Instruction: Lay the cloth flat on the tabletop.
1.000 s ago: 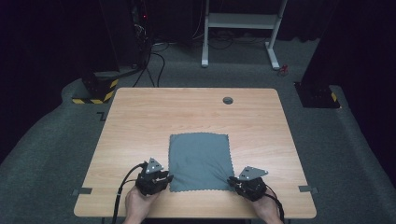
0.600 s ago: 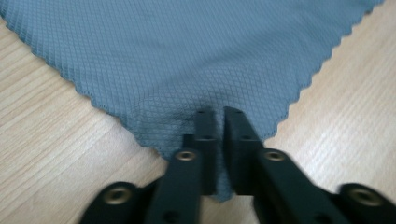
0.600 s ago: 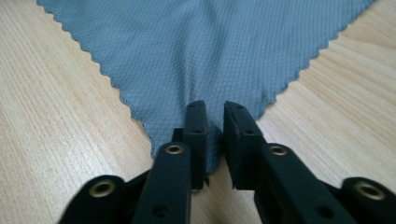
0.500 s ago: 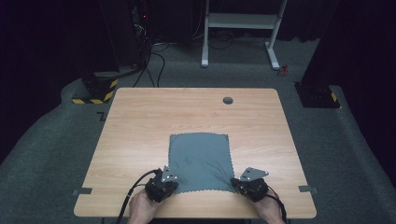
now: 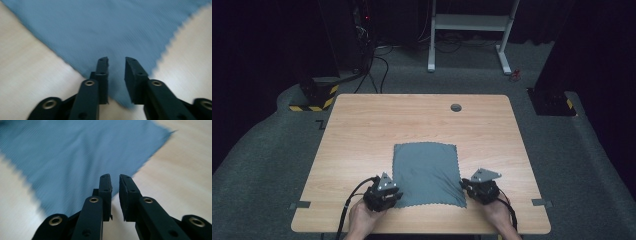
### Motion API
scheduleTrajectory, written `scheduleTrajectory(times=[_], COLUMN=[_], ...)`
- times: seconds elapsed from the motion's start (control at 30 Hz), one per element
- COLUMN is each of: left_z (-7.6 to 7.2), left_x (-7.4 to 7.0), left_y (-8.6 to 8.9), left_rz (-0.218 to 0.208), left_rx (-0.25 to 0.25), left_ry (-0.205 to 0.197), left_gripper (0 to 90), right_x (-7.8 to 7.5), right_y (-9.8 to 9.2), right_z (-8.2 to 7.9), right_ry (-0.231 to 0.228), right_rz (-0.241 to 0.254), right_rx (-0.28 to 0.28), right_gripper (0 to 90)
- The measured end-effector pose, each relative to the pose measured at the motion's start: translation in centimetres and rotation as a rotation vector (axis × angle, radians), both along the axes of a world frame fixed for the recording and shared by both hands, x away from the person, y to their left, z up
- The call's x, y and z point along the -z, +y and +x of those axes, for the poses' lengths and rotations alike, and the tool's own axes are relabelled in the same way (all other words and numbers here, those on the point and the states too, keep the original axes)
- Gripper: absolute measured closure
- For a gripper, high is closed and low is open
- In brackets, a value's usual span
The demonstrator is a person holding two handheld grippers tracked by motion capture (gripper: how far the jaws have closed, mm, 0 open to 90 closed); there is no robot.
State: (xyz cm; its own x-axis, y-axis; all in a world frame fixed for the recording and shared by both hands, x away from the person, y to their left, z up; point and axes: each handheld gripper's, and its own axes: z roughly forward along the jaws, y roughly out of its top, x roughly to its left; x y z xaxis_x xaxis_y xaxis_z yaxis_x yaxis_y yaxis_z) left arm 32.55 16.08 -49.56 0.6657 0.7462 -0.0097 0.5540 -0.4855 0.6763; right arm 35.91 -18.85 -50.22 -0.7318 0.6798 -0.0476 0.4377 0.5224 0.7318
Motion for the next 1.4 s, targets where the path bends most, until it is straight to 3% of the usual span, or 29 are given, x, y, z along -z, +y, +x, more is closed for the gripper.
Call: scheduleTrajectory(times=[0.07,0.1,0.3,0.5,0.6,0.73,0.77,0.93,1.07,1.23,1.3,1.4], left_z=[2.2,3.6,9.2,12.8,14.0,14.7,14.8,15.0,15.2,15.1,15.4,15.8], left_x=[0.4,0.8,1.3,1.3,1.6,1.8,1.8,1.7,1.8,1.9,1.9,1.5], left_y=[0.4,0.6,1.8,2.1,2.4,2.2,1.9,0.9,1.5,1.2,1.3,1.2], left_rz=[-0.021,0.001,-0.043,-0.077,-0.073,-0.092,-0.071,-0.051,-0.086,-0.059,-0.070,-0.050], left_rx=[-0.066,-0.105,-0.233,-0.314,-0.332,-0.345,-0.334,-0.277,-0.275,-0.254,-0.257,-0.249], left_ry=[0.016,0.024,0.065,0.037,0.056,0.047,0.031,0.033,0.061,0.022,0.031,0.023], left_gripper=[65.6,64.5,60.6,57.4,56.8,57.6,59.7,76.0,87.5,89.3,89.4,89.4], right_x=[-0.2,-0.2,0.3,0.7,1.0,1.2,1.2,1.2,1.0,0.5,0.2,0.1], right_y=[0.1,0.2,1.4,2.5,2.7,3.2,3.3,3.3,3.7,3.7,3.5,3.4], right_z=[1.9,2.6,7.7,11.2,12.1,12.7,12.8,13.3,13.6,13.5,13.6,13.6], right_ry=[0.003,0.005,0.047,0.078,0.106,0.123,0.117,0.121,0.120,0.081,0.072,0.067], right_rz=[0.029,0.037,0.078,0.065,0.058,0.055,0.049,0.038,0.013,0.006,0.021,0.020], right_rx=[0.038,0.051,0.151,0.259,0.276,0.276,0.271,0.257,0.241,0.241,0.244,0.251], right_gripper=[79.9,80.5,76.9,68.7,67.5,70.3,72.2,84.9,90.0,90.0,90.0,90.0])
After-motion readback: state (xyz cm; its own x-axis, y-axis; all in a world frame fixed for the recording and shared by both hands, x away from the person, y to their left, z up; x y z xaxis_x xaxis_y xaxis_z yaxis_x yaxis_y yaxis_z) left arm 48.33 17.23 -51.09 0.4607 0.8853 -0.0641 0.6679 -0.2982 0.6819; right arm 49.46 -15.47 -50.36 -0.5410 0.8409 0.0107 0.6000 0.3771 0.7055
